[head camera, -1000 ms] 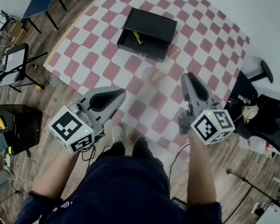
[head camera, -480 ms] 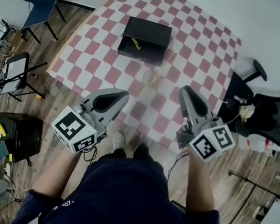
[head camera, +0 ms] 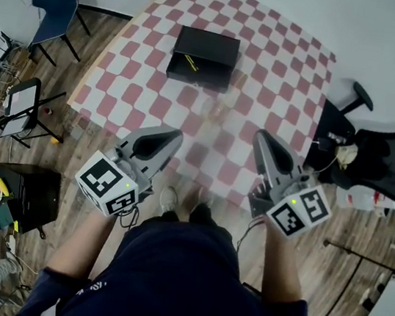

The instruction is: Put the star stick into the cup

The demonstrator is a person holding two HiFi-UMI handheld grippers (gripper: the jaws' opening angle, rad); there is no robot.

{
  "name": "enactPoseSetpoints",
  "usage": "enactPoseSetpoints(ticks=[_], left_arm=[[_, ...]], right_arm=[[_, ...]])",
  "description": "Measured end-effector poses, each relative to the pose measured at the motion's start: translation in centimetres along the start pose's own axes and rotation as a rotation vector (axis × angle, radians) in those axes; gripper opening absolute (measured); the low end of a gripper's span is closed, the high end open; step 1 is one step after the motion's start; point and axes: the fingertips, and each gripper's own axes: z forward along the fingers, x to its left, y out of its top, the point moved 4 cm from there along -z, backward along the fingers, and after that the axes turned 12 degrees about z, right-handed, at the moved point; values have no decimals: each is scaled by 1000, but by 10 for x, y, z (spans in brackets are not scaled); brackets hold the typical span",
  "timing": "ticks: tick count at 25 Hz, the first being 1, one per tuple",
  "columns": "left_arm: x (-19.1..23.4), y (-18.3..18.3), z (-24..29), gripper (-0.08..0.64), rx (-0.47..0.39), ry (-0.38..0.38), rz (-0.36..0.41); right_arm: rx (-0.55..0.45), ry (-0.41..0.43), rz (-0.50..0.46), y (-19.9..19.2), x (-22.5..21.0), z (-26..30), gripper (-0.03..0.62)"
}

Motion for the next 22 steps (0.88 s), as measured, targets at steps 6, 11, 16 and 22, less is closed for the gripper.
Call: enactPoseSetpoints(ticks=[6, 11, 16, 22], left_arm=[[0, -6, 1, 31, 4, -4, -13], [0, -9, 4, 31, 10, -12, -18], [-2, -10, 10, 31, 15, -19, -18], [-2, -10, 14, 31, 19, -17, -21]], right_arm=[[24, 6, 2, -11, 4, -3, 15], [45, 2, 18, -20, 2, -6, 14], [57, 7, 25, -25, 0, -5, 14], [64, 11, 26, -23, -3, -2, 14]])
